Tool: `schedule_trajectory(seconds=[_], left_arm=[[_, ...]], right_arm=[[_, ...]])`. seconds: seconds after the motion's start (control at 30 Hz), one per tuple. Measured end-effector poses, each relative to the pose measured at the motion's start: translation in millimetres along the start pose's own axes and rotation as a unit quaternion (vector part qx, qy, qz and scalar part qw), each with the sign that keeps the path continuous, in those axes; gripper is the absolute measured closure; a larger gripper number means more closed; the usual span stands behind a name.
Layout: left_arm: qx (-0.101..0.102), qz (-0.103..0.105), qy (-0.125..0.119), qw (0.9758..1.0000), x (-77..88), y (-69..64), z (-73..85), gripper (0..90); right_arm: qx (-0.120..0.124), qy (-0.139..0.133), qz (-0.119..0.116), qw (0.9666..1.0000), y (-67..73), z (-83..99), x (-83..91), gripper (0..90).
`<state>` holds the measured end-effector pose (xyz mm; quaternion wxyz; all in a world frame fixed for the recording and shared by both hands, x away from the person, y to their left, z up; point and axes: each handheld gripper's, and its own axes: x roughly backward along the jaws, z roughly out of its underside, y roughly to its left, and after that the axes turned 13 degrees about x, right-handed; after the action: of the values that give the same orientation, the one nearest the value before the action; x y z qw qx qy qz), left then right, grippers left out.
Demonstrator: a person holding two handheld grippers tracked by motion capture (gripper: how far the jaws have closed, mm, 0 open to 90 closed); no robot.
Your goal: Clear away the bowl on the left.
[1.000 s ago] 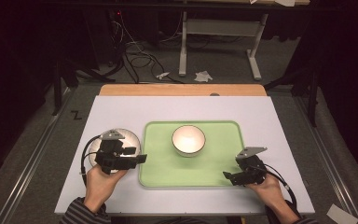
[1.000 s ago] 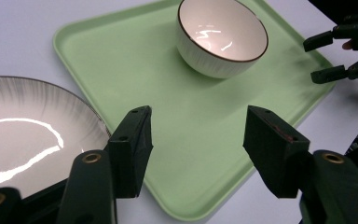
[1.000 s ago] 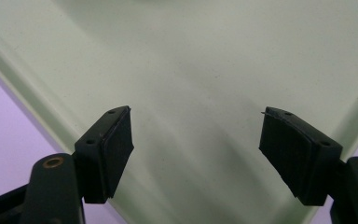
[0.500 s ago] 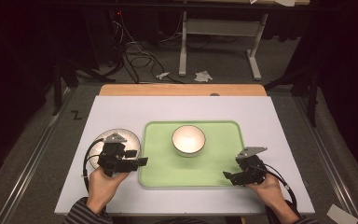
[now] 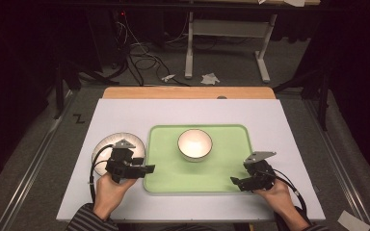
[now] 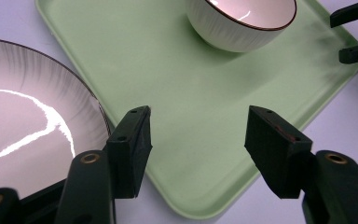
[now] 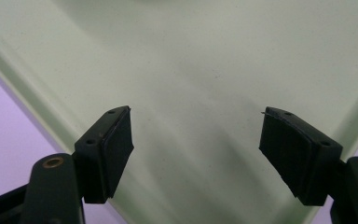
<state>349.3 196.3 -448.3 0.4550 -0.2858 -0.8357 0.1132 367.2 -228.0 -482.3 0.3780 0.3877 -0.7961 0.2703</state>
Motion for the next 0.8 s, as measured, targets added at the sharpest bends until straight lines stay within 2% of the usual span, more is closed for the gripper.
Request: schedule_trajectory(seconds=[0.27,0.8], left_arm=[[-0.006,0.002,0.002,1.0,-6.9,0.3,1.1,41.1],[0.005,-0.01,0.021,0.9997,-17.8,5.8,3.6,40.3]], right_arm=[[0.0,0.001,0.001,1.0,0.3,0.0,0.1,26.8],[0.003,0.0,-0.002,1.0,0.6,0.0,0.1,26.9]])
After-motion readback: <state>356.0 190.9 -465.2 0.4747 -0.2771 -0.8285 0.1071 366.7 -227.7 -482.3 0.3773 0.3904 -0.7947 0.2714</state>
